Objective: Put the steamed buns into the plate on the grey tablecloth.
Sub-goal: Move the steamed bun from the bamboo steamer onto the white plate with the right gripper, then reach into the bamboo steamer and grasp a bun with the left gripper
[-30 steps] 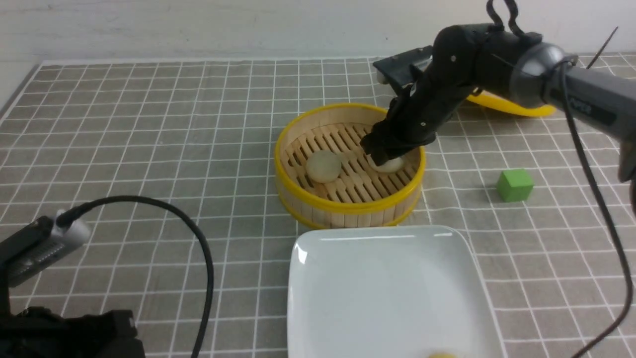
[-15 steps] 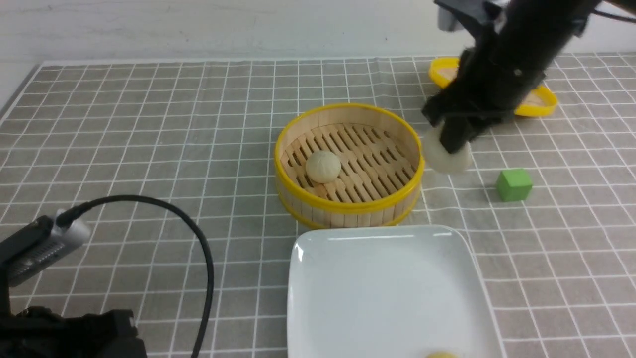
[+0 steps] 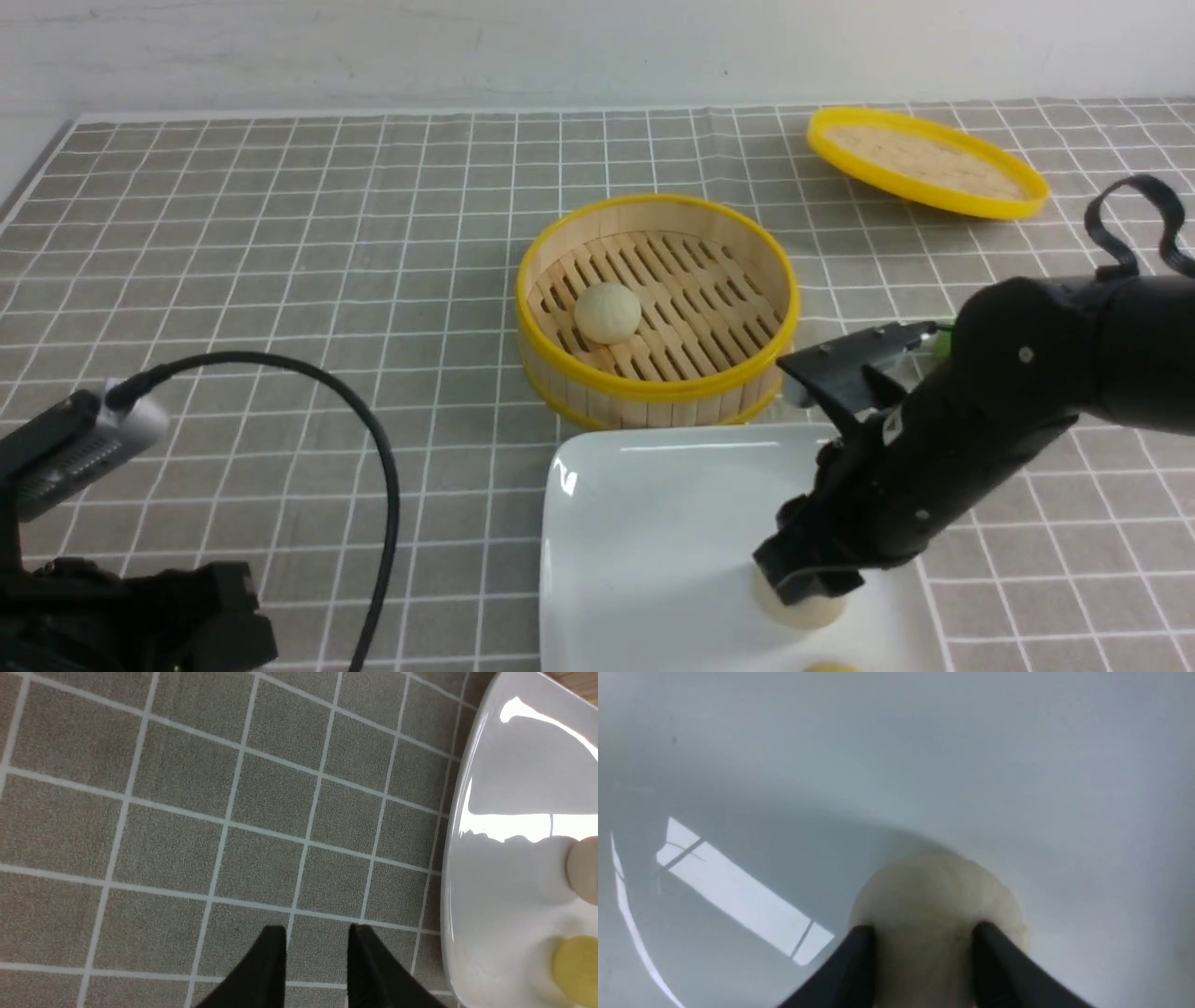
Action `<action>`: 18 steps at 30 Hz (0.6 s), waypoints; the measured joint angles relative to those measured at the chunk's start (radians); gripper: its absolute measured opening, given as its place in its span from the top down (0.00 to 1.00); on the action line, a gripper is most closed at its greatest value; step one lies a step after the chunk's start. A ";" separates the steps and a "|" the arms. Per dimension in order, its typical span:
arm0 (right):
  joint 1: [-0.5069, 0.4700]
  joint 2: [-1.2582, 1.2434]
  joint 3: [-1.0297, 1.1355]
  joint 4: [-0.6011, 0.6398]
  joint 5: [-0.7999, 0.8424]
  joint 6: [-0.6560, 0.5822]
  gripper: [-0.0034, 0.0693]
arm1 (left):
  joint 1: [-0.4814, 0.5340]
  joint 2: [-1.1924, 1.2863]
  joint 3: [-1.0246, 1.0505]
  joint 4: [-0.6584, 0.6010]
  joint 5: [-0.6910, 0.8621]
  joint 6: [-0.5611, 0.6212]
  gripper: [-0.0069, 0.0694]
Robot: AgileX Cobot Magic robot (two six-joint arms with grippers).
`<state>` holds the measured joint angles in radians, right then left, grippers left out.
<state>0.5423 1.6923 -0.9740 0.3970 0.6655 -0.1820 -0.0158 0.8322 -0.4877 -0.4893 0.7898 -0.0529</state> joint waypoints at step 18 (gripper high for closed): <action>-0.111 -0.445 -0.133 -0.317 0.489 0.160 0.74 | -0.188 0.467 -0.530 0.018 0.058 0.070 0.52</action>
<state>0.4309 1.2470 -1.1074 0.0795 1.1542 -0.0223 -0.2033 1.2992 -1.0172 -0.4718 0.8478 0.0175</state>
